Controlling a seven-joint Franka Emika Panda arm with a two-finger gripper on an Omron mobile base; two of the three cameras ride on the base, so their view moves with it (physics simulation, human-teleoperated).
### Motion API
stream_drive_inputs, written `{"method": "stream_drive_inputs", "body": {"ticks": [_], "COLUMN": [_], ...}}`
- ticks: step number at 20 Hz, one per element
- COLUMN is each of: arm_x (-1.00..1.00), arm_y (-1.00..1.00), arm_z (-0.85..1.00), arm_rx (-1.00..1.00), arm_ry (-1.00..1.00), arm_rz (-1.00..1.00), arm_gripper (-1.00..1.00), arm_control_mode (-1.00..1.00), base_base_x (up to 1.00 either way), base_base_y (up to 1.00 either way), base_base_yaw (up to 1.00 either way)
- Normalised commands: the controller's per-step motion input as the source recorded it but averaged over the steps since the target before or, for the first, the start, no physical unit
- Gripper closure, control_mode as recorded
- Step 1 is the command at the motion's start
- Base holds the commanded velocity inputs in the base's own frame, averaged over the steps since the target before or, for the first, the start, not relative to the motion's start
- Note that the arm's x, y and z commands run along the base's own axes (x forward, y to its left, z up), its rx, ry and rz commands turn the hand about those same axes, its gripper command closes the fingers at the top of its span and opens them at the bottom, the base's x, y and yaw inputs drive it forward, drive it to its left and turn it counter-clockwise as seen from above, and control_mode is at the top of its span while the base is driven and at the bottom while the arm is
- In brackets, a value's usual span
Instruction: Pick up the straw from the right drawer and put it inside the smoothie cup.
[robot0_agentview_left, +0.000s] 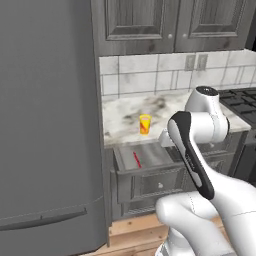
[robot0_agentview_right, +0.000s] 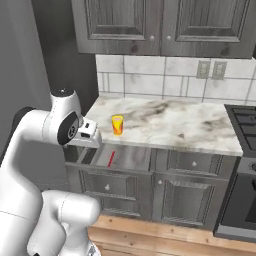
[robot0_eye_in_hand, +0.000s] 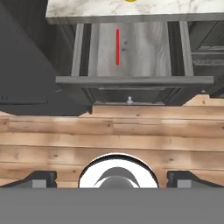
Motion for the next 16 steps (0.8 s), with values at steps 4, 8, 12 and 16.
{"method": "stream_drive_inputs", "body": {"ticks": [4, 8, 12, 16], "arm_x": [0.0, 0.0, 0.0, 0.0], "arm_y": [0.0, 0.0, 0.0, 0.0], "arm_z": [0.0, 0.0, 0.0, 0.0], "arm_rx": [0.0, 0.0, 0.0, 0.0], "arm_ry": [0.0, 0.0, 0.0, 0.0], "arm_rz": [0.0, 0.0, 0.0, 0.0], "arm_gripper": [-1.0, -1.0, -1.0, -1.0], "arm_control_mode": [1.0, 1.0, 1.0, 1.0], "base_base_x": [0.51, 0.35, 0.14, 0.01], "base_base_y": [-0.13, -0.25, -0.38, -0.41], "base_base_yaw": [0.0, 0.0, 0.0, 0.0]}}
